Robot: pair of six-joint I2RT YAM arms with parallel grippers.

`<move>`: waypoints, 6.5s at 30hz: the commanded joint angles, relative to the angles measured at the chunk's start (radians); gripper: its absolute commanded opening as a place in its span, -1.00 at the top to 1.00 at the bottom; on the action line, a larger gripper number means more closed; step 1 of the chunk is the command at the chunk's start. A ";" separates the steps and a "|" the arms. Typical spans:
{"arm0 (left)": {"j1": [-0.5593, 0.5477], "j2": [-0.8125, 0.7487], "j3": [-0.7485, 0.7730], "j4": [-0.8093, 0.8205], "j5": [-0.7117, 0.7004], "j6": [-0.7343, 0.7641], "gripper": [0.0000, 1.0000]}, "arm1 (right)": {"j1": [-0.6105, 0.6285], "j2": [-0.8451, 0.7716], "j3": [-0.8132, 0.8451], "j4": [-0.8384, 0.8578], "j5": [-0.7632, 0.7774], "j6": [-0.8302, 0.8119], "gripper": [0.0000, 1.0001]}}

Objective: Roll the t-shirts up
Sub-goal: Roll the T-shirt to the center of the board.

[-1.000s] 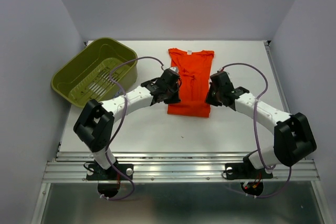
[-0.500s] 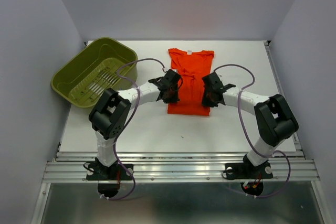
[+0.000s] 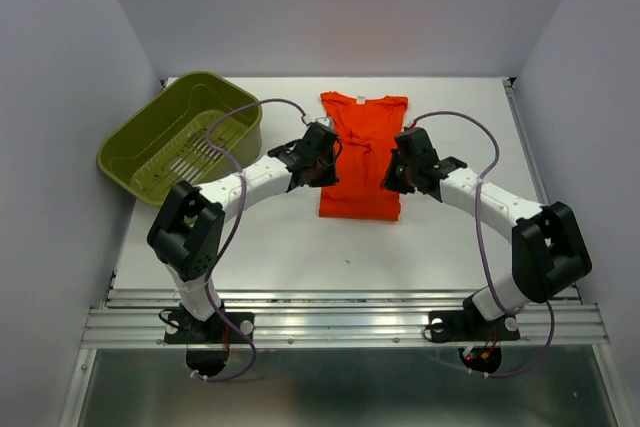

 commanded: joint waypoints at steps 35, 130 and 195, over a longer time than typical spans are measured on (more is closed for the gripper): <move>-0.088 0.037 0.073 0.032 0.040 -0.009 1.00 | -0.009 0.025 -0.060 0.012 0.120 0.002 0.97; -0.016 -0.024 -0.189 0.083 0.092 -0.073 1.00 | -0.123 0.479 0.371 0.041 0.134 -0.188 0.92; 0.019 0.123 -0.065 0.075 0.125 0.015 1.00 | -0.396 0.556 0.410 0.036 0.162 -0.022 0.93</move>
